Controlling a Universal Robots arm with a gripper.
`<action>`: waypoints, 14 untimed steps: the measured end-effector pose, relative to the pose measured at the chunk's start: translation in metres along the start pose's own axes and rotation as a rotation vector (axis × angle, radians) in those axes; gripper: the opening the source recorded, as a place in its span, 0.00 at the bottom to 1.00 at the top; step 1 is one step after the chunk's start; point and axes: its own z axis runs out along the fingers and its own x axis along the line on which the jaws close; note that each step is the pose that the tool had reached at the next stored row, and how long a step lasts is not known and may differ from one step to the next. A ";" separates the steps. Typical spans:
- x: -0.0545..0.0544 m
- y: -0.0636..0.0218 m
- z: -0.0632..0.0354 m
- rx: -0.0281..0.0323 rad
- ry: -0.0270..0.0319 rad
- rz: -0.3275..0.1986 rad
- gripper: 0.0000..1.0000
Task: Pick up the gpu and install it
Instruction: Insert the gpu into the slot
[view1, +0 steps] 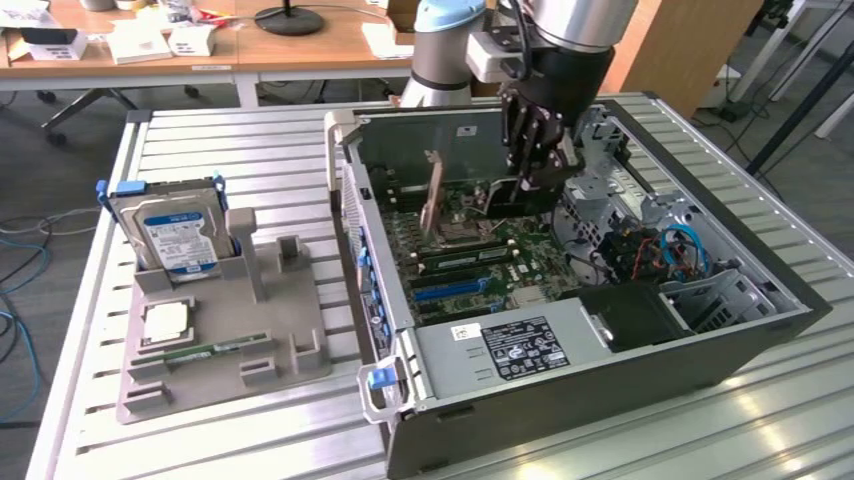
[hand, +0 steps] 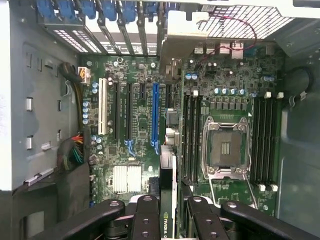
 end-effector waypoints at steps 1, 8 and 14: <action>0.000 0.0000 0.0018 0.0000 -0.0001 0.000 0.26; 0.000 -0.0001 0.0140 0.0000 -0.0001 0.000 0.26; 0.000 -0.0002 0.0241 0.0001 -0.0002 0.000 0.26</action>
